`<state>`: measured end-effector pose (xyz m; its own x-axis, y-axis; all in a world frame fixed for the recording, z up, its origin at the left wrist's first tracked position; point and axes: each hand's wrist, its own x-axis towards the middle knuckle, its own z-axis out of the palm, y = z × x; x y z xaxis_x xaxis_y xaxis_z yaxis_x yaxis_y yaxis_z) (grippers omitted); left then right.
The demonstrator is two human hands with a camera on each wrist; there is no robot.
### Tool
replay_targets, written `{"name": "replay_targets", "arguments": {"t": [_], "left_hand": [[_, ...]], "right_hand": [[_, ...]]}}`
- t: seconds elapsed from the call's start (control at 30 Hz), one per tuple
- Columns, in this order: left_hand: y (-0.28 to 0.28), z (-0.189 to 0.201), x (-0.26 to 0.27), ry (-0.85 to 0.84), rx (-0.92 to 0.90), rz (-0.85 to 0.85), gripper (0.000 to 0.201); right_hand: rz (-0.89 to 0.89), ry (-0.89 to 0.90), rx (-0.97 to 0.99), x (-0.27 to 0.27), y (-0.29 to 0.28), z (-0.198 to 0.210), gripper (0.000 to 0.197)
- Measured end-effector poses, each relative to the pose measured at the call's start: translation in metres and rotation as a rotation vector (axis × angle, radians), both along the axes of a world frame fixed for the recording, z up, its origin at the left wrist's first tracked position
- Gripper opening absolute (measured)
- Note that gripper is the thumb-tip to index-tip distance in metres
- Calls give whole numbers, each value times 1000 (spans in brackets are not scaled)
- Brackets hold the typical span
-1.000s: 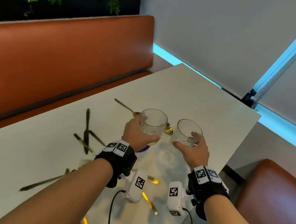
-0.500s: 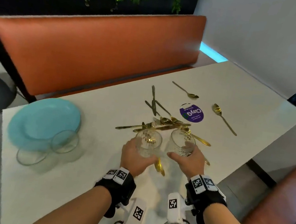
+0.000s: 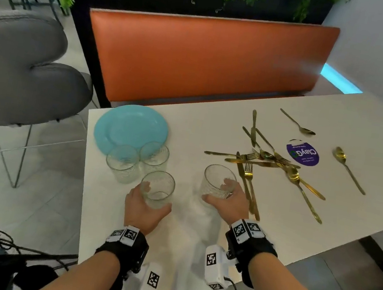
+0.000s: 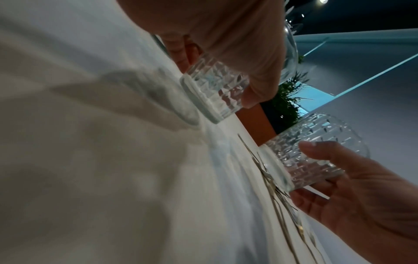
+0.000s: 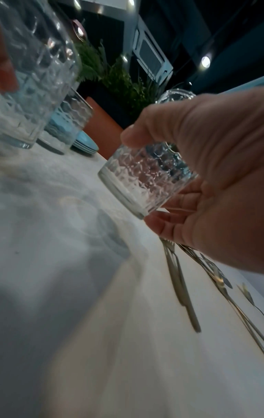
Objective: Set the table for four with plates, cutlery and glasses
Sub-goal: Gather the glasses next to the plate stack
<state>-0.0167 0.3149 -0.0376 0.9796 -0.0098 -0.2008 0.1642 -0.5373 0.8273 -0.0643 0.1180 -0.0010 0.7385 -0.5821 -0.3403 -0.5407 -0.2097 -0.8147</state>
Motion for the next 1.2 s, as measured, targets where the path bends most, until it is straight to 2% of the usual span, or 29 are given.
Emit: {"name": "replay_targets", "arguments": {"t": [0.17,0.3,0.67,1.03,1.2], "left_hand": [[33,-11,1,16,41,77,91],[47,-16,4,-6,76,103,81],[57,-14,12,-1,123,80,85],[64,-9,11,18,61,79,99],[66,-11,12,18,58,75,96]], "right_hand": [[104,16,12,10,26,-6,70],[161,28,29,16,41,-10,73],[310,36,-55,29,75,-17,80],[324,11,-64,35,94,-27,81],[318,4,-60,36,98,-29,80]]}}
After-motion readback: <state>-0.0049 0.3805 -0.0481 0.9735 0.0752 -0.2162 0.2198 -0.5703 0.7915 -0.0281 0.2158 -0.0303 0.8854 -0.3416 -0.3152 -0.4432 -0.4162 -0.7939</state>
